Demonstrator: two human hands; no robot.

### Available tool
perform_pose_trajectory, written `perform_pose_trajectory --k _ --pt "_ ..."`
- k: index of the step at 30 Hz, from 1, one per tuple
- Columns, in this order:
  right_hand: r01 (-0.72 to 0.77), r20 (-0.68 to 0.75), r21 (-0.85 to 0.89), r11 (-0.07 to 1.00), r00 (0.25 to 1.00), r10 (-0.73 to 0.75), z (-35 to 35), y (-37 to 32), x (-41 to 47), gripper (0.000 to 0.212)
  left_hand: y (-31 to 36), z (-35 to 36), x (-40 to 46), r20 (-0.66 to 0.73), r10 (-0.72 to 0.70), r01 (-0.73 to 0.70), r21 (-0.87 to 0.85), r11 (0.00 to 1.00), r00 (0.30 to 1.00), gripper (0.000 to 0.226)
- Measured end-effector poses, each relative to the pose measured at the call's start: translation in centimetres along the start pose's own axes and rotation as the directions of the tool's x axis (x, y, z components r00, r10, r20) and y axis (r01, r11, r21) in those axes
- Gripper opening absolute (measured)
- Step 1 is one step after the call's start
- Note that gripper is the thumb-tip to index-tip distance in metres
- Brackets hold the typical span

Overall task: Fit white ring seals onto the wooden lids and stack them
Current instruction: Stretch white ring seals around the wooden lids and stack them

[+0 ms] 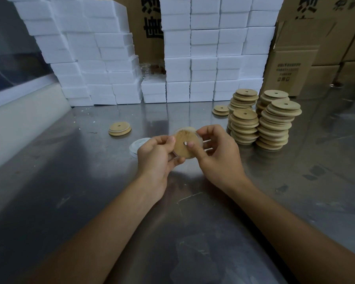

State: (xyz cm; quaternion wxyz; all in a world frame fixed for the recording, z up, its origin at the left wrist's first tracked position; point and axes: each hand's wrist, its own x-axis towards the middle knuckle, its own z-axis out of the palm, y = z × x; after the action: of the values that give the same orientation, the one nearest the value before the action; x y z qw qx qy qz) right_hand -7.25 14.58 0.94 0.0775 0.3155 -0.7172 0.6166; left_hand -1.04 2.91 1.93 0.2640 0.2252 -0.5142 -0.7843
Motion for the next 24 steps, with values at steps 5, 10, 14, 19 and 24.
perform_pose_trajectory --k 5,10,14,19,24 --pt "0.001 -0.109 0.025 1.000 0.994 0.002 -0.5 0.1 0.5 0.015 0.2 -0.8 0.2 0.168 0.293 -0.337 0.475 0.813 0.941 0.016" --pt "0.011 -0.108 0.019 1.000 0.994 -0.009 -0.6 0.1 0.4 0.013 0.8 -1.8 0.5 0.333 0.204 -0.348 0.464 0.815 0.920 0.017" --pt "-0.076 -0.093 0.022 0.997 0.993 0.078 -0.6 0.5 0.2 0.014 1.7 -2.9 1.2 0.172 0.166 -0.210 0.284 0.936 0.971 0.013" --pt "-0.252 -0.122 0.086 0.964 0.958 0.261 -0.8 1.4 0.7 0.006 3.2 -6.4 3.6 -0.209 0.152 -0.139 0.078 0.987 0.966 0.016" --pt "-0.278 -0.114 0.082 0.957 0.951 0.286 -0.7 1.5 0.7 0.001 4.2 -8.7 5.7 -0.325 0.012 -0.047 -0.100 0.994 0.946 0.013"
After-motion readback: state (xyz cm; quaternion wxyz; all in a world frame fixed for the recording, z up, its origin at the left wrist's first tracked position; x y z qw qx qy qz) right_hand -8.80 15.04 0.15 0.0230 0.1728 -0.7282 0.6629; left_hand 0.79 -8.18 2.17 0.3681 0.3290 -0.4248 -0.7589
